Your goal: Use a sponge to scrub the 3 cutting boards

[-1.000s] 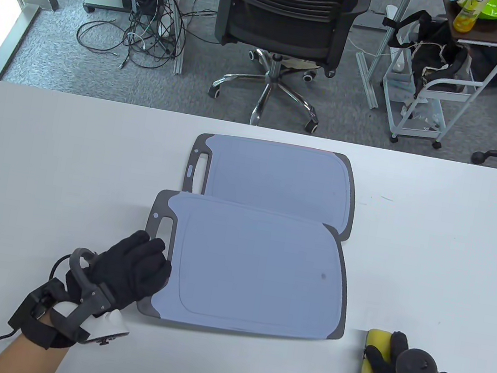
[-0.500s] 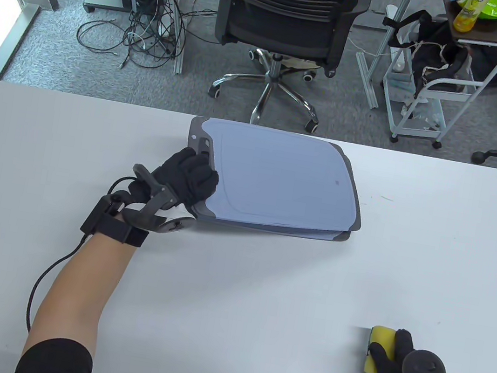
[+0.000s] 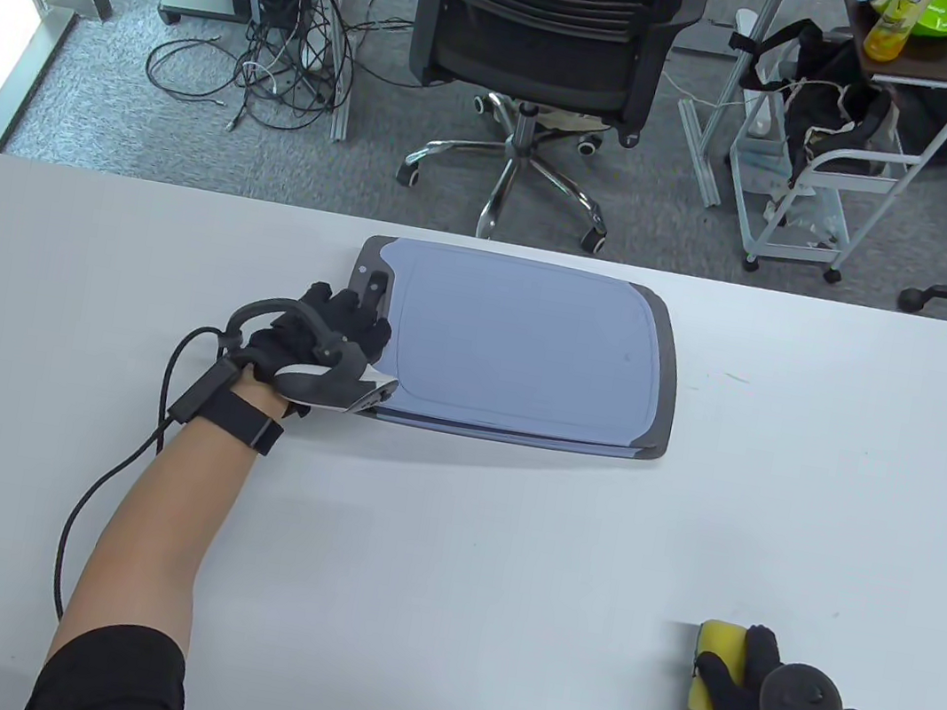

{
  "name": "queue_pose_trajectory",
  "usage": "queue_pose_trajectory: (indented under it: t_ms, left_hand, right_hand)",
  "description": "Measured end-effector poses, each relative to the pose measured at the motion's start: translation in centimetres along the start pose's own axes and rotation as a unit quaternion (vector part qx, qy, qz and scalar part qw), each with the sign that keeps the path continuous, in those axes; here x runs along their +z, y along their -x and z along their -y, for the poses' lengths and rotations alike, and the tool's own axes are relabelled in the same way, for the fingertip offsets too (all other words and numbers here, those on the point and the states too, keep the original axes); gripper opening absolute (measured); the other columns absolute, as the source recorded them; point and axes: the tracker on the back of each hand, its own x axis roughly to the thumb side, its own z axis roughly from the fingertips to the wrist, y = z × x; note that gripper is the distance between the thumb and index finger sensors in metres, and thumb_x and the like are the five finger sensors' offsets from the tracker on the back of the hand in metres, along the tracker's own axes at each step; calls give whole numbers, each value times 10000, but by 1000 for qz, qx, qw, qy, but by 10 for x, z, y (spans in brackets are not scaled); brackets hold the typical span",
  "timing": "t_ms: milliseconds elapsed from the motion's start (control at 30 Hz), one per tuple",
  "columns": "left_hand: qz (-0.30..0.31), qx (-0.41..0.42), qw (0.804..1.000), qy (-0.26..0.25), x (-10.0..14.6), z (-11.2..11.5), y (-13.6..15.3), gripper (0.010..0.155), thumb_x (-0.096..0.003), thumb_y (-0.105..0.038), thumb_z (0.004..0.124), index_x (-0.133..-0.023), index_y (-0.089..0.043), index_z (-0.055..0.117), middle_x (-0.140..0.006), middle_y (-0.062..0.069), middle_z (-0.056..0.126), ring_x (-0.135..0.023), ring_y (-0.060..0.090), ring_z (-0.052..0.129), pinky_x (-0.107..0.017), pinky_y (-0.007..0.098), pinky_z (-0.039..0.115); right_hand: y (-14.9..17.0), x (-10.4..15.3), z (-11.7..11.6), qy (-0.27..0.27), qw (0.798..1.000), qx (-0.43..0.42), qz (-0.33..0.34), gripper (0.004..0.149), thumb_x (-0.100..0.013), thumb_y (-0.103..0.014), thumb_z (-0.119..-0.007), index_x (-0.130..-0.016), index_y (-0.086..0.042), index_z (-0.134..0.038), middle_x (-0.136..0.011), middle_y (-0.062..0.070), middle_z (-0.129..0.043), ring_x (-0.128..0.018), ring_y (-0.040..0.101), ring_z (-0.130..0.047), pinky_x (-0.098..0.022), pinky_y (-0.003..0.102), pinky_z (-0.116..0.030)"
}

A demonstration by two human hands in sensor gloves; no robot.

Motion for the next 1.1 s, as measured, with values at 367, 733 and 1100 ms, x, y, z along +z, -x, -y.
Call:
queue_pose_trajectory:
  t_ms: [367,733,1100]
  left_hand:
    - [-43,72,995,58,15,10,-10,840,-459,-389,877,-1119,-281,369,-1214,16,534,-1070,273,732,-743,544,711]
    - [-53,269,962,13,109,-37,-59,845,-449,-594,828,-1140,-260,473,-1161,43,680,-1022,290,816,-713,536,760]
    - [-43,404,913,-22,178,-61,-91,835,-454,-607,813,-1143,-241,518,-1151,64,721,-1002,311,845,-702,538,767]
  right_hand:
    - [-1,1,-1,1,1000,-1,3,770,-466,-602,-731,-1037,-92,-641,-686,73,-902,-499,219,-938,-454,456,-805]
    - [-7,0,-7,2,1000,14,7,768,-467,-594,-736,-1035,-86,-641,-695,81,-898,-508,230,-937,-460,465,-799]
    - [-82,-46,-7,18,995,85,52,756,-465,-592,-734,-1029,-96,-650,-708,75,-894,-525,230,-936,-467,468,-798]
